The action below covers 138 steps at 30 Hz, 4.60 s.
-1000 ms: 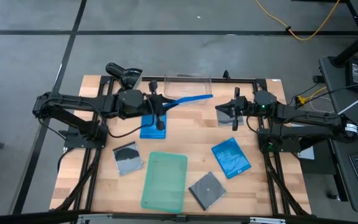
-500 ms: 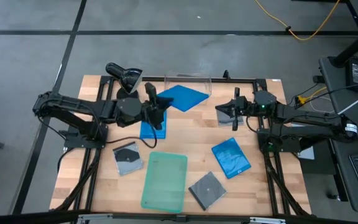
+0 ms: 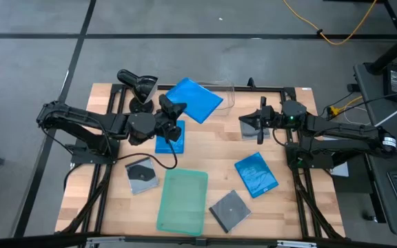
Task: Pick & place jewel cases by type
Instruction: Put the top right blue cd case into the green bin
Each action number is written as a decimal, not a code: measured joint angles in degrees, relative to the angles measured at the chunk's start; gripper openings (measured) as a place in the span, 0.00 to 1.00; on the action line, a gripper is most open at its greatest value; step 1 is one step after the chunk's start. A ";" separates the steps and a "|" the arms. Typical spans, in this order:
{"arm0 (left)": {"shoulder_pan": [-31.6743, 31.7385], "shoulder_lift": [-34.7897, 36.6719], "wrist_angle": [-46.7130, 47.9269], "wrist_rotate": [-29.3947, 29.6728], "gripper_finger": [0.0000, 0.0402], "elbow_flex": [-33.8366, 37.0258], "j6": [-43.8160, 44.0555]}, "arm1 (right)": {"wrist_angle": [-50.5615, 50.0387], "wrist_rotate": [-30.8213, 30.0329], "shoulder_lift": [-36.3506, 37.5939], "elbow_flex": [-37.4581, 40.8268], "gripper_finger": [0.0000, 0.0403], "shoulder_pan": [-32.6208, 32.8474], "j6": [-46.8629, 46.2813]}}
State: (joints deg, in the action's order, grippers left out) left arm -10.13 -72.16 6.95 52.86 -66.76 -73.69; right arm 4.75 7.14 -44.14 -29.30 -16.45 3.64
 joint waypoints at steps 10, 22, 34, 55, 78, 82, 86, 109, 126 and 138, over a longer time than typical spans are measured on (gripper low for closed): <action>-0.02 -0.02 -4.15 -0.32 0.08 -0.01 2.12 | -0.46 -0.17 0.00 0.00 0.01 0.00 -0.39; -0.02 -0.04 -5.96 -3.35 0.08 -0.02 19.28 | -0.44 -0.15 0.00 0.00 0.01 0.00 -0.33; 0.09 -0.04 -5.07 -9.39 0.08 -0.02 44.54 | -0.37 -0.13 -2.44 0.00 0.01 0.00 -0.11; 2.68 -0.08 1.84 -22.90 0.08 5.47 97.78 | -0.33 0.07 -4.09 0.02 0.01 0.00 2.47; 9.60 -0.09 0.54 -33.53 0.08 7.69 120.30 | -0.33 0.55 -4.09 0.02 0.01 0.04 4.03; 8.86 -0.09 0.36 -33.48 0.08 7.69 120.26 | -0.33 0.55 -4.09 0.02 0.01 0.02 4.92; 6.91 -0.09 -3.38 -33.48 0.08 7.69 120.63 | -0.28 0.54 -4.09 0.02 0.01 0.04 7.54; -13.60 -0.04 -15.89 -21.24 0.08 7.69 130.54 | -0.40 0.52 -2.95 -4.21 0.01 0.02 22.21; -29.74 -2.17 0.95 -12.82 0.08 7.69 151.94 | -0.30 0.52 -2.95 -4.57 0.01 0.22 18.87; -33.70 -12.22 0.80 -15.23 0.08 7.69 168.89 | -0.42 0.51 -2.95 -4.57 0.01 0.22 18.91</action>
State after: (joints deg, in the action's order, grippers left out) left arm -43.83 -84.38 7.75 37.63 -59.07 95.20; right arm 4.34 7.64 -47.09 -33.87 -16.23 22.55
